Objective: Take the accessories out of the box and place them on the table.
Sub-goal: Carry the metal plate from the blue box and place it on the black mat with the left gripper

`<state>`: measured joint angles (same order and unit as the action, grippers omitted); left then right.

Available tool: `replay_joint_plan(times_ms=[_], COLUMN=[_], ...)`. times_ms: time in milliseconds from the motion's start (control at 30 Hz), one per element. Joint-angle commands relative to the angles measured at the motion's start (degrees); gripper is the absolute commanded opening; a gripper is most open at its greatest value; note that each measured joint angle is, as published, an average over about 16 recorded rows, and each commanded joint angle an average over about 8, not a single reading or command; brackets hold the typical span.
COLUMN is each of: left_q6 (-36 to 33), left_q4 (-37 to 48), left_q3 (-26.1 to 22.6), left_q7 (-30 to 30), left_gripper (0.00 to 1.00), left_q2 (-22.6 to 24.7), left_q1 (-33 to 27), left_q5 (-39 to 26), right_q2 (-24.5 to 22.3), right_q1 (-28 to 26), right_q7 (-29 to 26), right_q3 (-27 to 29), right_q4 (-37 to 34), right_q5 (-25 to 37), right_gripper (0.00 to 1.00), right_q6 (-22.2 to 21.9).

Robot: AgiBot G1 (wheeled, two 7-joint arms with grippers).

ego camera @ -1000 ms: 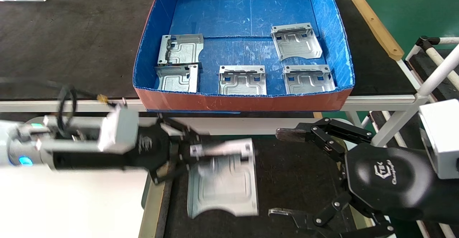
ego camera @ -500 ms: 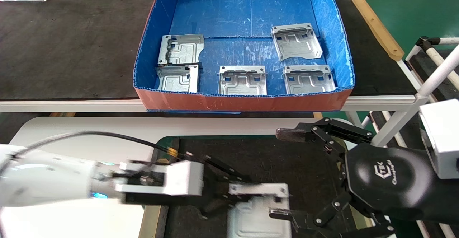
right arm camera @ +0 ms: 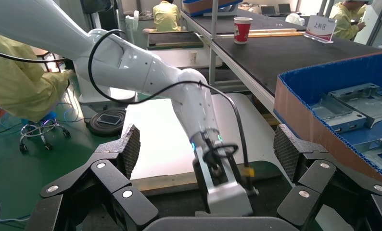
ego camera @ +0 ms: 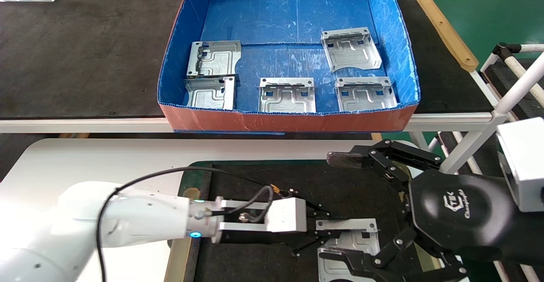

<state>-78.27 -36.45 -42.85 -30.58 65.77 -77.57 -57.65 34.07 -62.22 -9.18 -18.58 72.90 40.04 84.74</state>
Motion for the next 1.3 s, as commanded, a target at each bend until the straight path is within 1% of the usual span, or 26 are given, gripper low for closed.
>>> replay_joint_plan(times_ms=[33, 333, 433, 567, 733, 1067, 1300], left_q6=[1.46, 5.67, 6.61, 8.34, 12.61, 27.07, 32.03], left_q4=[1.06, 11.91, 14.95, 16.93, 16.74, 11.26, 7.14], left_q3=[-0.40, -1.45, -1.83, -2.80, -4.62, -10.23, -15.06], left_q7=[-0.63, -6.27, -8.27, -10.03, -10.76, -9.10, -7.45], left_gripper=[0.00, 0.00, 0.00, 0.00, 0.00, 0.00, 0.00], left_q2=[2.04, 9.79, 11.28, 12.17, 12.54, 12.87, 12.89], left_q1=[0.25, -0.96, -1.11, -0.68, 0.29, 2.41, 2.69], left_q5=[-0.63, -2.66, -2.72, -2.25, -1.04, 2.41, 6.44], right_q2=[0.00, -0.01, -0.01, -0.01, -0.01, -0.02, -0.02], right_q1=[0.00, 0.00, -0.01, -0.01, -0.01, -0.01, -0.01], right_q7=[0.00, 0.01, 0.01, 0.01, 0.02, 0.02, 0.03], right_q3=[0.00, -0.02, -0.02, -0.03, -0.03, -0.05, -0.06], right_q4=[0.00, 0.00, 0.00, 0.00, 0.00, 0.00, 0.00], right_q5=[0.00, -0.01, -0.01, -0.02, -0.02, -0.03, -0.04], right_gripper=[1.00, 1.00, 1.00, 1.00, 1.00, 1.00, 1.00], right_q6=[0.00, -0.01, -0.01, -0.01, -0.01, -0.02, -0.02])
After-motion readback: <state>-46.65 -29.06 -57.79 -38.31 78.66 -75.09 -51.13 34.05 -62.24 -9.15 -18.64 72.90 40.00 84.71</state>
